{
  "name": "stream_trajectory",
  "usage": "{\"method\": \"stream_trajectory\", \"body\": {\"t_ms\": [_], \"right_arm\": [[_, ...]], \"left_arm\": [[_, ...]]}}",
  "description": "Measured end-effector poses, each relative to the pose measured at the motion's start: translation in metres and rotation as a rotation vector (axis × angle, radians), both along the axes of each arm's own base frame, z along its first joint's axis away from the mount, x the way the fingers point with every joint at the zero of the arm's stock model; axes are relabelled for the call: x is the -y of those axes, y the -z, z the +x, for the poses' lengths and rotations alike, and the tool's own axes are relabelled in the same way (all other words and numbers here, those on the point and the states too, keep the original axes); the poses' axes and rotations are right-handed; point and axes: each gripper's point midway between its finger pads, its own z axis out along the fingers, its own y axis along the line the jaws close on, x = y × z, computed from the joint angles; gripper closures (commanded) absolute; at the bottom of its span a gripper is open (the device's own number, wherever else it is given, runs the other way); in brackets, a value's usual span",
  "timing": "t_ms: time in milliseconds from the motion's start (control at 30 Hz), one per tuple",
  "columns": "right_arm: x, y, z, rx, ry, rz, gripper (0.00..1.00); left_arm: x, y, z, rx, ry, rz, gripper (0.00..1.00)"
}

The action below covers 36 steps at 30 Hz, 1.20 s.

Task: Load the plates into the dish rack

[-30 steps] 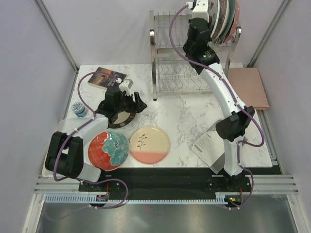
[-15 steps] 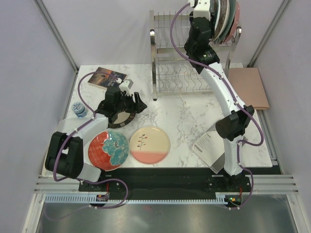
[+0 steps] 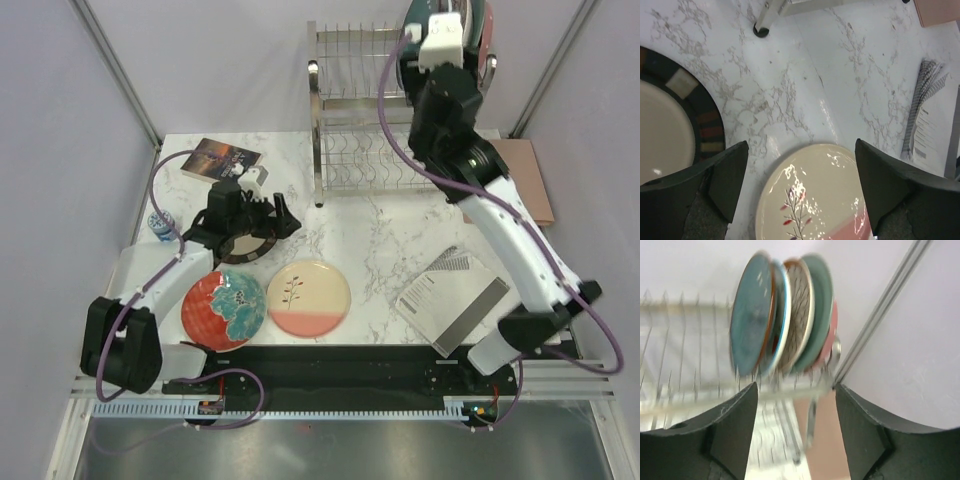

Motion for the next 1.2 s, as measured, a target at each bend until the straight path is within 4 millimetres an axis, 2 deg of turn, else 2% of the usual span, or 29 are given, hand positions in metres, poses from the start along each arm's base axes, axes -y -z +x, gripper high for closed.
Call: {"method": "stream_trajectory", "body": {"t_ms": [33,100,133,200,233,300,367,400,433,467,500,533,567,633,700,800,867,1000,1133,1200], "right_arm": [[0.001,0.007,-0.019,-0.037,-0.037,-0.006,0.19],[0.003,0.024,-0.052,-0.094,-0.125,0.002,0.14],[0.003,0.041,-0.067,-0.133,-0.186,0.001,0.13],[0.004,0.091,-0.096,-0.255,-0.293,-0.002,0.12],[0.001,0.116,-0.106,-0.315,-0.353,-0.006,0.2],[-0.021,0.171,-0.123,-0.458,-0.525,-0.024,0.19],[-0.053,0.229,-0.14,-0.611,-0.728,-0.046,0.31],[-0.072,0.265,-0.151,-0.712,-0.845,-0.052,0.41],[-0.084,0.292,-0.159,-0.79,-0.918,-0.055,0.55],[-0.098,0.329,-0.172,-0.902,-1.011,-0.043,0.59],[-0.105,0.352,-0.18,-0.975,-1.062,-0.045,0.65],[-0.113,0.377,-0.19,-1.064,-1.122,-0.033,0.89],[-0.118,0.391,-0.195,-1.111,-1.162,-0.029,0.99],[-0.131,0.414,-0.201,-1.176,-1.251,-0.02,1.0],[-0.144,0.426,-0.206,-1.204,-1.336,-0.011,1.0],[-0.167,0.44,-0.212,-1.233,-1.445,-0.029,1.0],[-0.183,0.449,-0.214,-1.254,-1.499,-0.043,1.0],[-0.214,0.475,-0.211,-1.303,-1.553,-0.07,1.0],[-0.22,0.501,-0.205,-1.356,-1.519,-0.077,1.0],[-0.219,0.501,-0.194,-1.336,-1.49,-0.088,1.0]], "left_arm": [[-0.001,0.0,-0.006,-0.018,0.001,-0.003,0.08],[-0.001,0.005,-0.021,-0.078,0.008,-0.013,0.1],[-0.002,0.01,-0.029,-0.113,0.011,-0.016,0.11],[-0.003,0.026,-0.043,-0.182,0.015,-0.021,0.14],[-0.005,0.041,-0.054,-0.235,0.011,-0.017,0.15],[-0.009,0.063,-0.071,-0.318,-0.001,-0.005,0.16],[-0.014,0.077,-0.085,-0.371,-0.007,0.01,0.18],[-0.015,0.079,-0.088,-0.382,-0.01,0.015,0.18],[-0.017,0.077,-0.09,-0.381,-0.013,0.018,0.19],[-0.017,0.072,-0.09,-0.367,-0.015,0.017,0.2],[-0.019,0.065,-0.089,-0.348,-0.019,0.016,0.2],[-0.02,0.056,-0.086,-0.32,-0.027,0.019,0.21],[-0.021,0.045,-0.082,-0.292,-0.032,0.021,0.22],[-0.025,0.021,-0.07,-0.219,-0.05,0.027,0.28],[-0.03,-0.002,-0.056,-0.154,-0.07,0.039,0.28],[-0.039,-0.02,-0.044,-0.099,-0.101,0.059,0.26],[-0.043,-0.02,-0.041,-0.097,-0.119,0.07,0.25],[-0.057,-0.006,-0.038,-0.149,-0.165,0.091,0.24],[-0.073,0.001,-0.035,-0.179,-0.216,0.102,0.22],[-0.076,0.003,-0.034,-0.188,-0.227,0.104,0.21]]}}
